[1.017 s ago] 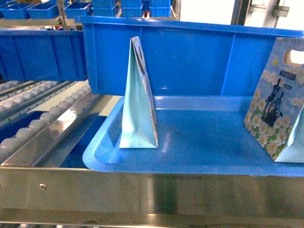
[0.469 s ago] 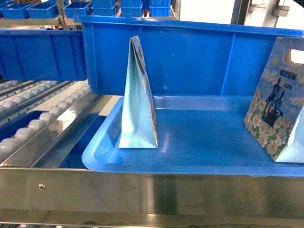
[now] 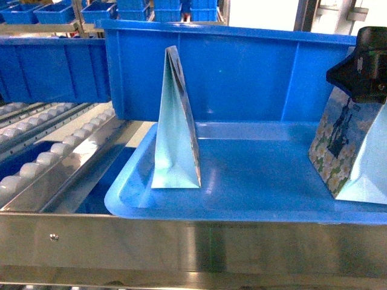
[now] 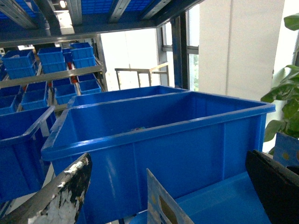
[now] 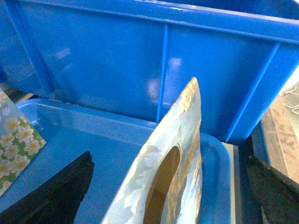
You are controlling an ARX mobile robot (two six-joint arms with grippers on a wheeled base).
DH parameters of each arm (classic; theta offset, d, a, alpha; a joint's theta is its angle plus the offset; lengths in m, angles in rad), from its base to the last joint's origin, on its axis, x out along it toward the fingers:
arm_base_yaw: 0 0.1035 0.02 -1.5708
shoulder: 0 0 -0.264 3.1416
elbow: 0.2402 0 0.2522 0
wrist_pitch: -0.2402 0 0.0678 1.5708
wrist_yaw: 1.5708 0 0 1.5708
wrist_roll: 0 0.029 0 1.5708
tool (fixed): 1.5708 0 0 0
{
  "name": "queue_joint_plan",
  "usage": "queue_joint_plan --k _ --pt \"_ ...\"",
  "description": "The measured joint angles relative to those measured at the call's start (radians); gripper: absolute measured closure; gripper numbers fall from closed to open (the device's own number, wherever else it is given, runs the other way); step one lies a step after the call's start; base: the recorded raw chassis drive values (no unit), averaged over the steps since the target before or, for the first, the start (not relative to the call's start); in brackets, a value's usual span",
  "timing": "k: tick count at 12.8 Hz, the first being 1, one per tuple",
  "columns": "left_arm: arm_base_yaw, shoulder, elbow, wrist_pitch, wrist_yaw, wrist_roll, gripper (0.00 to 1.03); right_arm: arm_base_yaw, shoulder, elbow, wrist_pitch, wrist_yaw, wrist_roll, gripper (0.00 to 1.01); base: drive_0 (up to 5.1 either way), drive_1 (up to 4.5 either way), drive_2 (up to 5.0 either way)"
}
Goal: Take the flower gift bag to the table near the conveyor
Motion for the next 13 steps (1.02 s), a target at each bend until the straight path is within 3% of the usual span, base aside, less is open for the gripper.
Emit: queue_joint_plan --k 3,6,7,13 --pt "0.0 0.0 0.0 -0.001 0.0 0.0 0.05 -0.005 0.007 0.006 -0.002 -0.013 0.006 0.42 0.0 0.0 0.0" --pt "0.0 0.0 0.0 -0.001 0.0 0.0 0.05 -0.005 0.007 0.007 0.004 -0.014 0.006 0.88 0.0 0.0 0.0" --pt "0.0 0.0 0.0 -0.001 0.0 0.0 0.05 -0.005 0.002 0.001 0.016 -0.014 0.003 0.98 0.0 0.0 0.0" --pt "0.0 0.0 0.0 0.0 0.0 0.0 0.05 -0.004 -0.151 -0.101 0.09 -0.011 0.032 0.98 0.0 0.0 0.0"
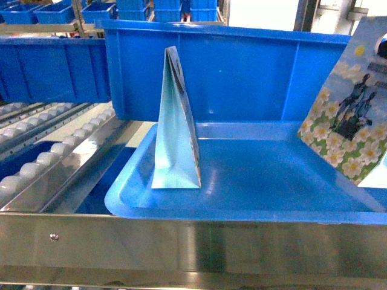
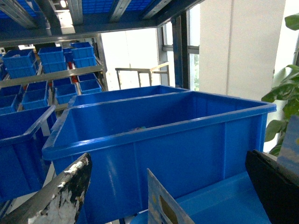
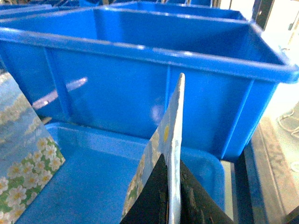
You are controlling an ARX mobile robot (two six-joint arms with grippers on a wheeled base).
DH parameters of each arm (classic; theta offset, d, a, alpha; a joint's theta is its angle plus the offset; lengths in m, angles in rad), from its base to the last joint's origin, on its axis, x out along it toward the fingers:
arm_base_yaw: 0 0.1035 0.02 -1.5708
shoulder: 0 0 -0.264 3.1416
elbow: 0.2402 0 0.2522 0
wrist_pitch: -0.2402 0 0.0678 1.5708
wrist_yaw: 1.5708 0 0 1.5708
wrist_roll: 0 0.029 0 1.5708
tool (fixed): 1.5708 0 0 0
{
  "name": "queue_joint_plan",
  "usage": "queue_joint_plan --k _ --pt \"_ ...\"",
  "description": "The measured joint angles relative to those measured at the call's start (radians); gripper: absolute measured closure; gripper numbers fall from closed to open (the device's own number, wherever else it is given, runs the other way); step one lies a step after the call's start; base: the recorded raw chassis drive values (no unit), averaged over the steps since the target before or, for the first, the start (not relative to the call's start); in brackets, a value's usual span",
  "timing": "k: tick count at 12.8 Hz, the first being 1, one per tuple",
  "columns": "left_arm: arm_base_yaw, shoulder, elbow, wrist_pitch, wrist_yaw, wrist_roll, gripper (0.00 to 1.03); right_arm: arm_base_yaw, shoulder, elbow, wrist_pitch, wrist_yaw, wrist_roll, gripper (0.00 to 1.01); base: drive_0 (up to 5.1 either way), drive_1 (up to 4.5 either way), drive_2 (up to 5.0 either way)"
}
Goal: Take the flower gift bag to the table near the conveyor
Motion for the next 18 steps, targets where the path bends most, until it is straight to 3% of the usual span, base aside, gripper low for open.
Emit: queue_joint_plan --k 4,5,8,11,13,15,18 --pt "0.0 0.0 0.0 0.0 0.0 0.0 0.05 -0.024 -0.267 -0.134 0.073 0.019 -0.018 0.98 0.0 0.0 0.0" --pt "0.0 0.0 0.0 0.0 0.0 0.0 0.05 -0.096 -0.511 -0.262 0.051 0.019 -0.018 0.98 0.0 0.0 0.0" --pt "0.0 0.0 0.0 0.0 0.0 0.0 0.05 -0.163 -0.808 -0.42 -0.04 0.014 0.002 0.98 0.0 0.0 0.0" --pt "0.0 0.0 0.0 0.0 0.0 0.0 0.05 -0.164 -0.882 -0.456 -0.116 0.072 0.009 0.98 0.0 0.0 0.0" --pt "-0.001 0.0 0.0 -0.008 -0.004 -0.001 0.05 -0.164 -0.882 -0.456 -0.118 0.072 0.009 0.98 0.0 0.0 0.0" --pt "-0.046 0.04 0.043 -0.051 -0.108 -0.009 0.05 -0.164 -0.882 -0.456 -0.117 0.072 0.009 0.98 0.0 0.0 0.0" --pt "-0.101 0.13 0.125 -0.075 -0.196 -0.041 0.05 -0.164 -0.882 -0.456 -0.117 0.072 0.009 0.98 0.0 0.0 0.0"
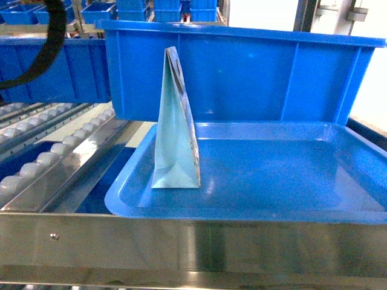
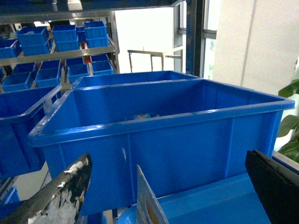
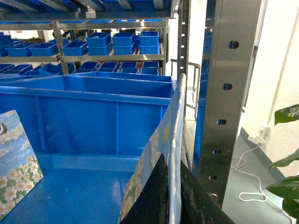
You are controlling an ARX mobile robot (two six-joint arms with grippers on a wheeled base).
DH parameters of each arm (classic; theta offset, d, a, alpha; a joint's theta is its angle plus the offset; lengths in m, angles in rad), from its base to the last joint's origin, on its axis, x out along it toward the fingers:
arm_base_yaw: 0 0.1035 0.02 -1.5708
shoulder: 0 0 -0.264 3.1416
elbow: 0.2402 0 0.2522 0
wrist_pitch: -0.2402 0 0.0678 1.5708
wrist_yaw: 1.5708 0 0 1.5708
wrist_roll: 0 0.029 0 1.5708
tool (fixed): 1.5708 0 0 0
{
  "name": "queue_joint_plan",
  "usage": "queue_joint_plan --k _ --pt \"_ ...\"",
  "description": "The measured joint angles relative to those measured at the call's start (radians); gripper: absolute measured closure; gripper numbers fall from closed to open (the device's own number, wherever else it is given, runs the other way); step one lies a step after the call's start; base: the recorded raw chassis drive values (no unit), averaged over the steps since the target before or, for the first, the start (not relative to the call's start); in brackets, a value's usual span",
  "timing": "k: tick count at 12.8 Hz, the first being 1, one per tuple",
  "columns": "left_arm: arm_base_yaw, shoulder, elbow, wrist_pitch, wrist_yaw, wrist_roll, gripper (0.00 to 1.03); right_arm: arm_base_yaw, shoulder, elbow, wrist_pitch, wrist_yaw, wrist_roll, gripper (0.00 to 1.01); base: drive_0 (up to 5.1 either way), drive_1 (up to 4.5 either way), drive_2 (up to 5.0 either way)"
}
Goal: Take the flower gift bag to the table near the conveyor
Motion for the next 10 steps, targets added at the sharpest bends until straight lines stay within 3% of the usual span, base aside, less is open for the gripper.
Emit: queue_joint_plan --k 5,10 --pt "-0.017 0.132 0.066 -0.06 -0.163 -0.013 0.05 0.0 0.0 0.0 0.0 0.0 0.0 0.98 0.0 0.0 0.0" --pt "-0.031 0.255 0.154 -0.224 -0.219 -0.073 0.05 0.0 0.0 0.0 0.0 0.0 0.0 0.98 0.0 0.0 0.0"
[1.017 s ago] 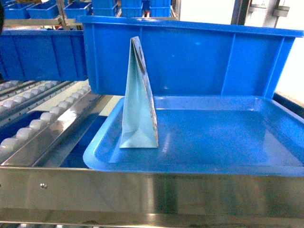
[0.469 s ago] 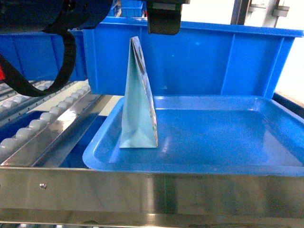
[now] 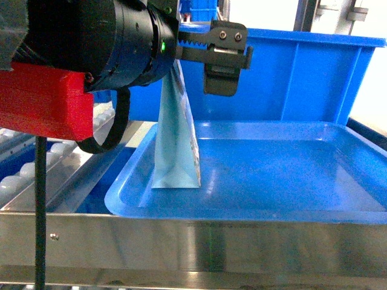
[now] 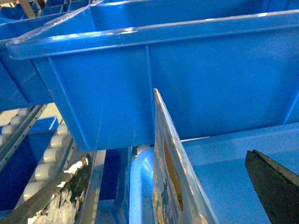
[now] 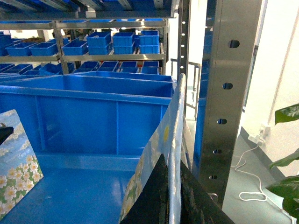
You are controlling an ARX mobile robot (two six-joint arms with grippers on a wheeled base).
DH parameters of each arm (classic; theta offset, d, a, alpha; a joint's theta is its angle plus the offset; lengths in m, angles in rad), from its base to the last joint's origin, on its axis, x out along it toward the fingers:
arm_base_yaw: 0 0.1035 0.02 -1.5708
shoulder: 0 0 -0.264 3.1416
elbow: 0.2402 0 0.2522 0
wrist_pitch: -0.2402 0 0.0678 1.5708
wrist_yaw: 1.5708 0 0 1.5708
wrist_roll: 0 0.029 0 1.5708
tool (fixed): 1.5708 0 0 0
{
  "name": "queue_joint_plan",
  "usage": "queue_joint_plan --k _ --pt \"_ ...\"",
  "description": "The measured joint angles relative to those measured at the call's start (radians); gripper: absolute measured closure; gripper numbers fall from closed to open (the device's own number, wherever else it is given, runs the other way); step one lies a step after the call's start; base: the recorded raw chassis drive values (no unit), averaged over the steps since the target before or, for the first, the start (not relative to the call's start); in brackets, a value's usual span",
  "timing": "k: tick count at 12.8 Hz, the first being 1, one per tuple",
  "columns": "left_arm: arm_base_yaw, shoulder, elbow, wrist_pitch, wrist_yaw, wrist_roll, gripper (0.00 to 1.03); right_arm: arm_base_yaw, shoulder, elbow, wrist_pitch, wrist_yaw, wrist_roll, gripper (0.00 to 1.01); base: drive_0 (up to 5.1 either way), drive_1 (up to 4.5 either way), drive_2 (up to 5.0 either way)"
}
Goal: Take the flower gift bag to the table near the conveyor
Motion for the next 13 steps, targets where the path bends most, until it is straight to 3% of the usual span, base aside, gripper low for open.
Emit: queue_joint_plan --k 6,10,11,12,13 --pt "0.009 0.036 0.037 -0.072 0.034 -0.066 0.05 0.0 0.0 0.0 0.0 0.0 0.0 0.98 0.0 0.0 0.0" --pt "0.011 0.048 0.049 -0.089 0.05 -0.076 0.05 0.0 0.0 0.0 0.0 0.0 0.0 0.98 0.0 0.0 0.0" --pt "0.012 0.054 0.051 -0.101 0.045 -0.086 0.24 0.0 0.0 0.0 0.0 0.0 0.0 0.98 0.0 0.0 0.0" --pt "0.016 0.055 0.051 -0.118 0.014 -0.098 0.71 0.0 0.0 0.0 0.0 0.0 0.0 0.98 0.0 0.0 0.0" --pt "0.015 0.055 0.051 -0.117 0.018 -0.099 0.82 0.0 0.0 0.0 0.0 0.0 0.0 0.98 0.0 0.0 0.0"
